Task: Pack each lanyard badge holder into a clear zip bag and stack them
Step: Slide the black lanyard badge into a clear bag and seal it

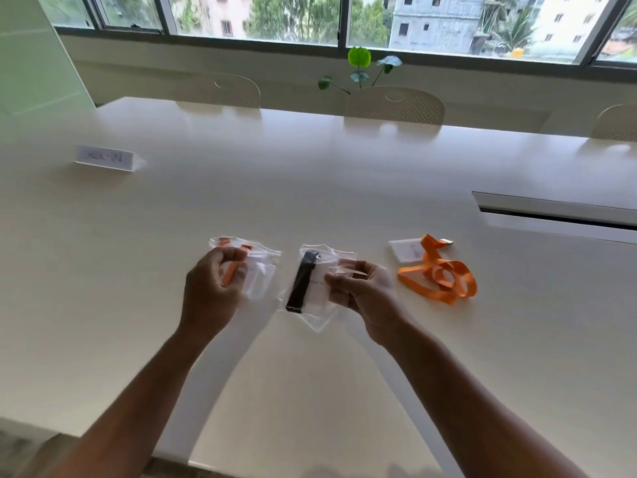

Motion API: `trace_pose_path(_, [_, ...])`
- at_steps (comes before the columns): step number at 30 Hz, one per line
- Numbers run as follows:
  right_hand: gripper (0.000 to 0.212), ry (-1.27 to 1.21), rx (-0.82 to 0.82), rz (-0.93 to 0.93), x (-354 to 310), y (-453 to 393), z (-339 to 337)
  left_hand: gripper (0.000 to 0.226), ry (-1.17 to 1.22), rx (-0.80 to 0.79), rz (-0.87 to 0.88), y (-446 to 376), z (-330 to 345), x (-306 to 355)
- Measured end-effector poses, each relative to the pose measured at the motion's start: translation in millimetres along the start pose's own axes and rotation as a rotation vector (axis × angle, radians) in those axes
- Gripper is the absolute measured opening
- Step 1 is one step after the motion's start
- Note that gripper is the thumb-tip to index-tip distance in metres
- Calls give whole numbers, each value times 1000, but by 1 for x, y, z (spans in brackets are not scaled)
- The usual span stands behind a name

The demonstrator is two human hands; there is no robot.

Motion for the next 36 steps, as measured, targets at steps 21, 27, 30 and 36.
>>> trace_pose_path(21, [51, 785, 202, -174, 23, -65, 82, 57, -422, -269, 337, -16, 41, -52])
trace_pose_path(27, [45, 1185, 261, -445, -4, -44, 87, 56, -426, -261, 324, -21, 38, -59])
trace_pose_path(30, [32, 1252, 198, -534, -9, -31, 80, 55, -434, -253, 313, -22, 37, -59])
trace_pose_path(36, [28, 1432, 16, -464, 6, -16, 53, 55, -460, -234, 305, -21, 31, -52])
Point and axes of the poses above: each hand's wrist, its own y-axis away from the middle knuckle, its own z-axis out of the palm, x = y × z, the point moved 9 cm from there along -y, towards the middle knuckle, and after that the axes turned 8 degrees about -y, right-handed, at the moved point
